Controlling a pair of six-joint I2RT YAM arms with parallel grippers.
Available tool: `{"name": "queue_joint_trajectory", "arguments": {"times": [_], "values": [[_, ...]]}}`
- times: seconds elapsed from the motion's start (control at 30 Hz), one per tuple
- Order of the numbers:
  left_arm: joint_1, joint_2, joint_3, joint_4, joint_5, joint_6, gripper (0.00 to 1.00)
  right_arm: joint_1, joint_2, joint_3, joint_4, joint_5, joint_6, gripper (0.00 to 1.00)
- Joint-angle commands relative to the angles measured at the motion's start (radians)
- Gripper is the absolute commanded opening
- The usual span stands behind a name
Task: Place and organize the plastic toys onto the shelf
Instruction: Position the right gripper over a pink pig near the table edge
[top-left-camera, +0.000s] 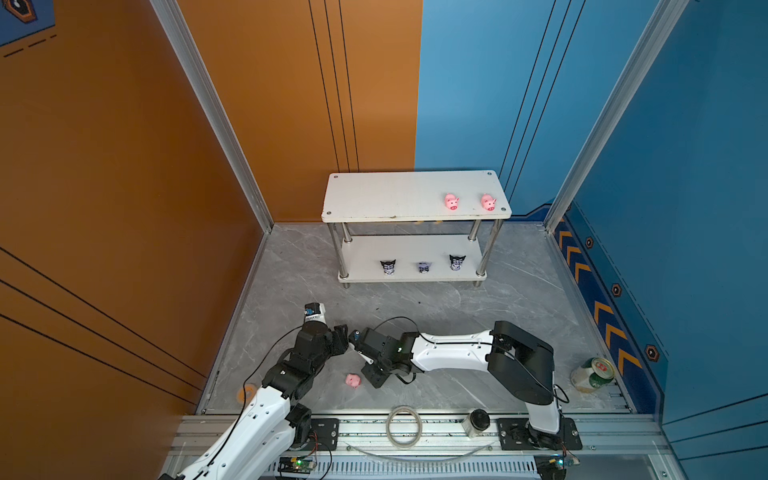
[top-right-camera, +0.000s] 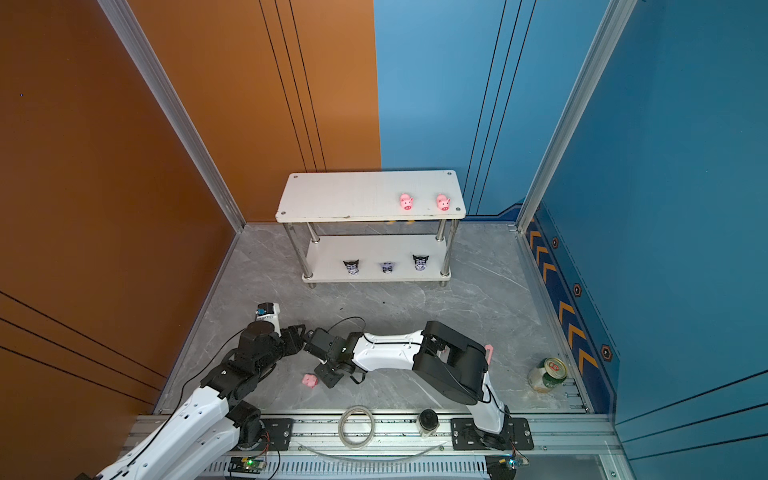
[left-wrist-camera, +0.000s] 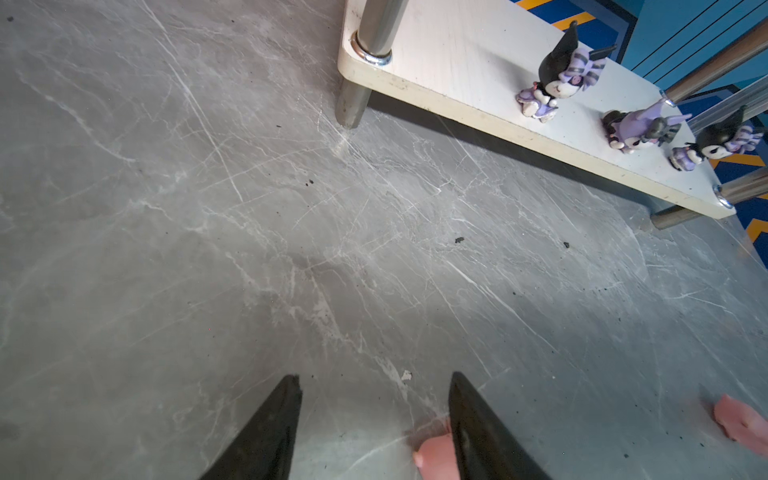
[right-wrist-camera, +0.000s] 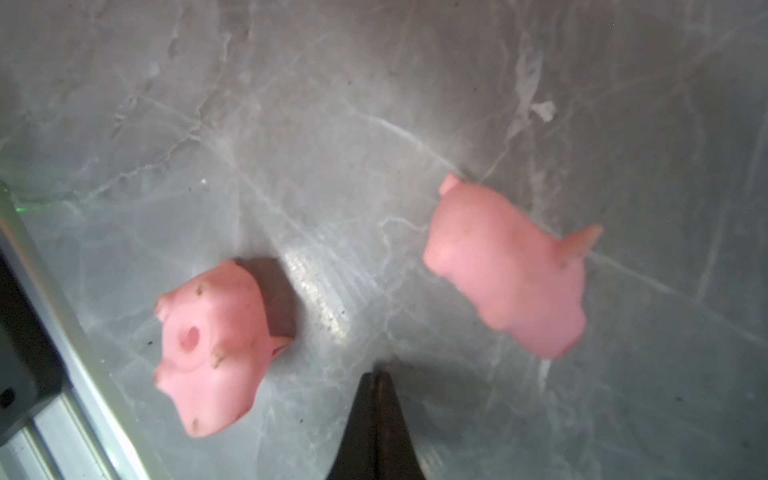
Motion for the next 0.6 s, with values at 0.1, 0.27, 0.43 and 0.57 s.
{"name": "queue_joint_trajectory", "arguments": {"times": [0.1, 0.27, 0.43, 0.57], "values": [[0.008, 0.010, 0.018, 0.029, -0.007, 0.015, 0.59, 0.010, -0.086, -0.019, -0.026, 0.063, 0.007, 0.02], [0.008, -0.003, 0.017, 0.020, -0.003, 0.010, 0.59, -0.041, -0.083, 0.050, -0.028, 0.106, -0.014, 0.02], [0.008, -0.027, 0.018, -0.010, -0.014, 0.015, 0.59, -0.091, -0.026, 0.126, -0.020, 0.099, -0.010, 0.02], [0.011, -0.029, 0.021, -0.013, -0.018, 0.020, 0.59, -0.098, 0.022, 0.158, -0.021, 0.079, -0.006, 0.02]]}}
